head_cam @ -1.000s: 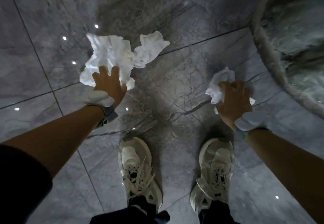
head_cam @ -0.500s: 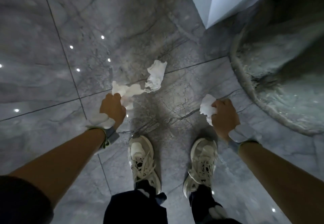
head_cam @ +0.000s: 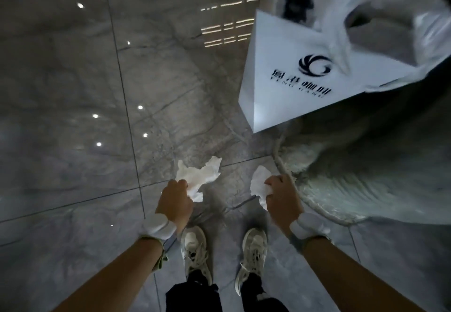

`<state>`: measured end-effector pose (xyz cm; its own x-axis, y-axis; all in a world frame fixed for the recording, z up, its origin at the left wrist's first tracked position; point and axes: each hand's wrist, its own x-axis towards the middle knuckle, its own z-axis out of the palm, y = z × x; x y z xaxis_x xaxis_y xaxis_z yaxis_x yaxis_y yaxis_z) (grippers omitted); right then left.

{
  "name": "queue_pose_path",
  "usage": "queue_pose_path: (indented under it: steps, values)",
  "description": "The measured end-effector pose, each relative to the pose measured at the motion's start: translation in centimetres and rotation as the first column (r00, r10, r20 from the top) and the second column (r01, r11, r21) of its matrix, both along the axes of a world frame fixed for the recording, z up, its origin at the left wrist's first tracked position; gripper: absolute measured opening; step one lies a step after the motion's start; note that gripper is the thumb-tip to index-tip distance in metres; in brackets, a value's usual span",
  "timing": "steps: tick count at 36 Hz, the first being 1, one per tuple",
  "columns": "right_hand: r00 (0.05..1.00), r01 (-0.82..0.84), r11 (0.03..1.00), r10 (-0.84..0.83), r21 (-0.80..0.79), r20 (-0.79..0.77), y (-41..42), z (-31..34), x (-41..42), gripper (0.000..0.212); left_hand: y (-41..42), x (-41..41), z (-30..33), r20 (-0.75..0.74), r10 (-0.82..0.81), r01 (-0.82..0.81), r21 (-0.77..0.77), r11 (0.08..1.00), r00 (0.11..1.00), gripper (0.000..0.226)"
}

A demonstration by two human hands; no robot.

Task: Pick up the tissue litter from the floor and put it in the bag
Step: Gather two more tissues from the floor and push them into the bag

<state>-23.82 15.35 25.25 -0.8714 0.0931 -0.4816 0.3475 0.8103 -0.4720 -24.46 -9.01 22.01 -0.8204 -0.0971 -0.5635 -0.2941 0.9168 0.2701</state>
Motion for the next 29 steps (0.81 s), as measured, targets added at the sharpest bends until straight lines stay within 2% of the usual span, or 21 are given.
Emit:
queue_pose_path:
  steps: [1, 2, 4, 5, 8, 13, 21, 26, 29]
  values:
    - [1.0, 0.025, 1.0, -0.025, -0.009, 0.004, -0.3, 0.2, 0.4, 0.028, 0.1, 0.5, 0.1, 0.002, -0.007, 0.007, 0.016, 1.0, 1.0, 0.02]
    - [0.997, 0.059, 0.998, -0.059, -0.018, -0.045, -0.8, 5.6, -1.5, 0.028, -0.4, -2.0, 5.4, -0.035, -0.029, 0.03, 0.024, 0.999, 0.999, 0.021]
    - [0.998, 0.067, 0.998, -0.067, -0.008, -0.006, -1.4, 6.2, -0.7, 0.028, 0.1, -1.4, 6.6, 0.024, -0.055, 0.055, 0.013, 0.998, 0.998, 0.023]
    - [0.995, 0.095, 0.996, -0.095, -0.003, -0.039, -1.6, 9.9, -1.3, 0.028, 0.1, -2.2, 10.1, 0.004, -0.067, 0.067, 0.045, 0.997, 0.998, 0.024]
    - [0.995, 0.098, 0.995, -0.098, -0.018, -0.001, -2.3, 10.5, -0.6, 0.03, 0.8, -1.3, 11.1, 0.042, -0.111, 0.109, 0.035, 0.993, 0.993, 0.025]
    - [0.993, 0.109, 0.993, -0.11, -0.035, -0.038, -3.1, 15.0, -1.8, 0.031, 1.2, -2.8, 16.0, 0.007, -0.203, 0.202, 0.038, 0.979, 0.979, 0.028]
    - [0.966, 0.142, 0.99, -0.136, 0.014, -0.22, -3.9, 25.2, -4.5, 0.032, 3.0, -8.2, 28.0, -0.216, -0.368, 0.395, 0.095, 0.914, 0.904, 0.024]
    - [0.956, 0.035, 0.985, 0.016, 0.167, -0.293, -2.2, 28.1, -7.2, 0.028, 4.4, -11.7, 31.9, -0.35, -0.481, 0.523, 0.03, 0.852, 0.804, 0.02]
    - [0.945, 0.131, 0.986, -0.092, 0.107, -0.315, -0.9, 29.7, -8.5, 0.03, 6.1, -13.4, 33.5, -0.407, -0.529, 0.58, 0.001, 0.815, 0.745, 0.019]
